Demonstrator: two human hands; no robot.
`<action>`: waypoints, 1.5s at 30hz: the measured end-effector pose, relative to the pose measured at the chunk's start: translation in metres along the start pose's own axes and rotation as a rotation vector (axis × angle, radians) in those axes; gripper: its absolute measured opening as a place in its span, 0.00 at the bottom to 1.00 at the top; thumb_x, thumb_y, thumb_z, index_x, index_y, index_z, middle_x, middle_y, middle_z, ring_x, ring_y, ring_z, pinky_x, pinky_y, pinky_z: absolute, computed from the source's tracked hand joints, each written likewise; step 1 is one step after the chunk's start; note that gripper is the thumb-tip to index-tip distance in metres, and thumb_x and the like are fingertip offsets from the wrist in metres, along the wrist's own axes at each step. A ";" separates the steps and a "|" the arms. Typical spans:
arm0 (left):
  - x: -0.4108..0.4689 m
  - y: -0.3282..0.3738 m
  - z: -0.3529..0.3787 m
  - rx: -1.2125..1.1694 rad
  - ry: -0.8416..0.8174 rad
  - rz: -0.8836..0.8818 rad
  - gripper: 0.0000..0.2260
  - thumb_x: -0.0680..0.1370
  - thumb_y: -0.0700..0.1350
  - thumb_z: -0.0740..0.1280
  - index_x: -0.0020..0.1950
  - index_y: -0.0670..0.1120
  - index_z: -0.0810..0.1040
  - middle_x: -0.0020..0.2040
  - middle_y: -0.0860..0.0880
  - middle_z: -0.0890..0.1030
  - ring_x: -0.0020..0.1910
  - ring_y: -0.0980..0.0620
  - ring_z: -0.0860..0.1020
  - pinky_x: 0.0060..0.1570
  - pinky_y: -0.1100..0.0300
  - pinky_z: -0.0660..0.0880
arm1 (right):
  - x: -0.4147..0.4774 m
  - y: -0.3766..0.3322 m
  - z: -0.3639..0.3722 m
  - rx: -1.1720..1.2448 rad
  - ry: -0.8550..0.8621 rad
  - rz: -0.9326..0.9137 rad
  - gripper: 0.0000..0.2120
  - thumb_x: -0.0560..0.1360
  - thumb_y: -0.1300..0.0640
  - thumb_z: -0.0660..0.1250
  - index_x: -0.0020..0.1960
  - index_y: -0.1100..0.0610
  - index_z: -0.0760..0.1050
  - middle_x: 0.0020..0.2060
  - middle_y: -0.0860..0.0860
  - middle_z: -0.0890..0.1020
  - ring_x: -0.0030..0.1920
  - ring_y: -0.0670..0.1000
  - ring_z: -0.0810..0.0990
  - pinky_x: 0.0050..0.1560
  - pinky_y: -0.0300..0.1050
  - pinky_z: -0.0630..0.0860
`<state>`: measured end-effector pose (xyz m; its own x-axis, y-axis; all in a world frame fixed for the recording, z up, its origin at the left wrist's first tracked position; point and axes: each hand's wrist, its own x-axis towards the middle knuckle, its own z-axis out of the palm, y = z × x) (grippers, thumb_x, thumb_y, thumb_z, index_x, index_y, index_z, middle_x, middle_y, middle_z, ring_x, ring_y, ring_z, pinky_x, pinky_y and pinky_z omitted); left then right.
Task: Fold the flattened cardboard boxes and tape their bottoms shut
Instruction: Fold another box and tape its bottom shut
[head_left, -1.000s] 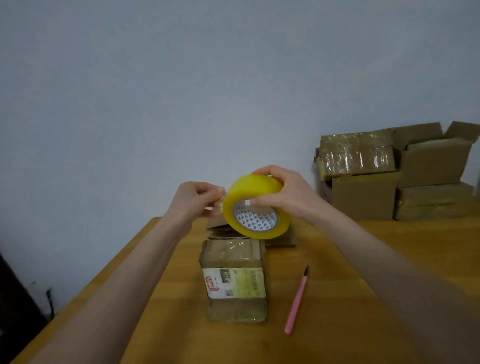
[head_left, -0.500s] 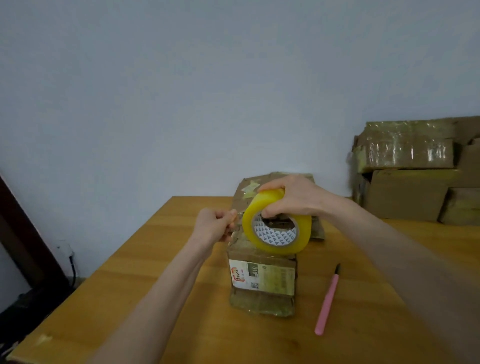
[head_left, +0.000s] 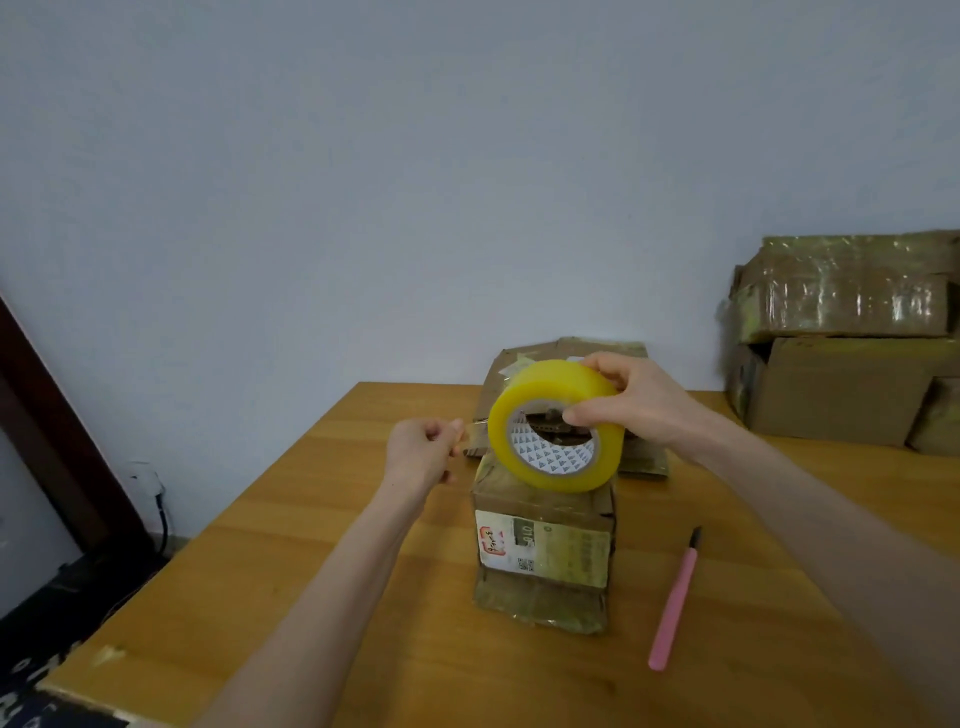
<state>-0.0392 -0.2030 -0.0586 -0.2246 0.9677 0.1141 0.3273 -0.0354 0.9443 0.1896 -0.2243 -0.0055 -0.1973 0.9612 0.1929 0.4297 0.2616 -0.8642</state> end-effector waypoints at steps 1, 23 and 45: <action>0.000 0.000 0.000 0.017 0.000 0.003 0.11 0.79 0.44 0.65 0.41 0.41 0.80 0.31 0.50 0.75 0.25 0.56 0.70 0.30 0.60 0.74 | 0.001 -0.003 -0.002 0.001 0.006 -0.010 0.18 0.65 0.55 0.76 0.53 0.49 0.77 0.46 0.48 0.83 0.48 0.48 0.81 0.53 0.50 0.78; -0.007 -0.053 -0.002 0.655 -0.099 0.035 0.13 0.79 0.54 0.63 0.58 0.48 0.73 0.59 0.46 0.73 0.51 0.49 0.77 0.52 0.56 0.75 | -0.004 -0.010 0.005 -0.231 -0.005 0.004 0.28 0.63 0.45 0.77 0.58 0.47 0.70 0.50 0.45 0.75 0.49 0.47 0.77 0.48 0.47 0.79; -0.037 -0.036 0.016 0.930 -0.417 0.656 0.34 0.79 0.57 0.57 0.78 0.47 0.43 0.78 0.51 0.43 0.76 0.57 0.43 0.73 0.65 0.42 | -0.018 0.007 -0.038 -0.122 0.099 0.030 0.25 0.63 0.45 0.76 0.57 0.51 0.77 0.50 0.49 0.80 0.49 0.49 0.79 0.44 0.41 0.75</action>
<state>-0.0280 -0.2335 -0.1021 0.4879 0.8452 0.2180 0.8409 -0.5221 0.1424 0.2302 -0.2367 0.0025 -0.0974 0.9710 0.2184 0.5391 0.2360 -0.8085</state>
